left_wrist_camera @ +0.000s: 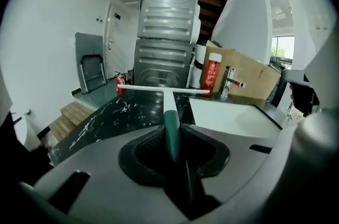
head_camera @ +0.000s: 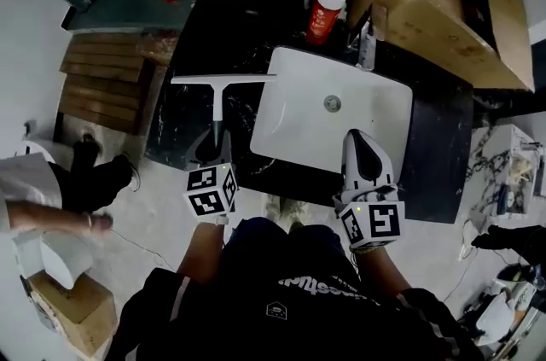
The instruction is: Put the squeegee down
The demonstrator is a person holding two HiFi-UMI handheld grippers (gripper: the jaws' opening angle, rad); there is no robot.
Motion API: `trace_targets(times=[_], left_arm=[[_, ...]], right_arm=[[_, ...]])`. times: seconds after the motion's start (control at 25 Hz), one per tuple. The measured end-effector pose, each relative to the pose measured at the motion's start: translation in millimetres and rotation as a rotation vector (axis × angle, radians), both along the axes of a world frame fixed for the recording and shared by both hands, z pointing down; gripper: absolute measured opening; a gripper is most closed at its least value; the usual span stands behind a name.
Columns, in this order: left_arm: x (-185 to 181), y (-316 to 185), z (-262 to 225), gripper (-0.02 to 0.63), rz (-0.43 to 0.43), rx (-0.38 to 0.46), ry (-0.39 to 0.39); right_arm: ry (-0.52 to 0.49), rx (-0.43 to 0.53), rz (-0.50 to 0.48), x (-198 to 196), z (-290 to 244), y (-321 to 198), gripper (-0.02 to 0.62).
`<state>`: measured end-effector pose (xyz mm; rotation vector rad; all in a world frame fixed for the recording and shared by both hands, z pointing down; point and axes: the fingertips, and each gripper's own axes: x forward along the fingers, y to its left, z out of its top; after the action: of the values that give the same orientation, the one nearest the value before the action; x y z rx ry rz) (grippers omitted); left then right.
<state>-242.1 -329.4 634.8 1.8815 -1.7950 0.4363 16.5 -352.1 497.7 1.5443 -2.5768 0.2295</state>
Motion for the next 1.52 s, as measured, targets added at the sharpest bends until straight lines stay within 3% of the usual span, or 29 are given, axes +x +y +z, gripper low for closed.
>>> trace_targets(times=[0.32, 0.52, 0.64, 0.76, 0.88, 1.0, 1.08, 1.28, 1.52], left_arm=[[5, -16, 47, 0.100, 0.032, -0.154, 0.007], [1, -23, 54, 0.106, 0.048, -0.157, -0.063], [-5, -26, 44, 0.161, 0.043, -0.134, -0.078], [-15, -30, 13, 0.167, 0.033, -0.056, -0.131], [-10, -41, -48, 0.158, 0.074, 0.101, -0.221], [9, -43, -129, 0.039, 0.129, 0.326, -0.307], [24, -40, -176, 0.023, 0.160, 0.438, -0.277], [62, -43, -262, 0.012, 0.225, 0.581, -0.047], [91, -37, -300, 0.012, 0.264, 0.642, -0.049]], right_arm=[[0.015, -0.036, 0.029, 12, 10, -18, 0.038], [0.007, -0.031, 0.046, 21, 7, -21, 0.038], [0.007, -0.021, 0.048, 23, 0, -21, 0.038], [0.001, 0.010, 0.050, 28, -18, -21, 0.038], [-0.008, 0.072, 0.056, 37, -49, -21, 0.038], [-0.016, 0.135, 0.065, 52, -85, -15, 0.038], [-0.029, 0.167, 0.075, 64, -110, -10, 0.038], [-0.054, 0.200, 0.120, 98, -166, -3, 0.038], [-0.041, 0.253, 0.171, 121, -191, 17, 0.038]])
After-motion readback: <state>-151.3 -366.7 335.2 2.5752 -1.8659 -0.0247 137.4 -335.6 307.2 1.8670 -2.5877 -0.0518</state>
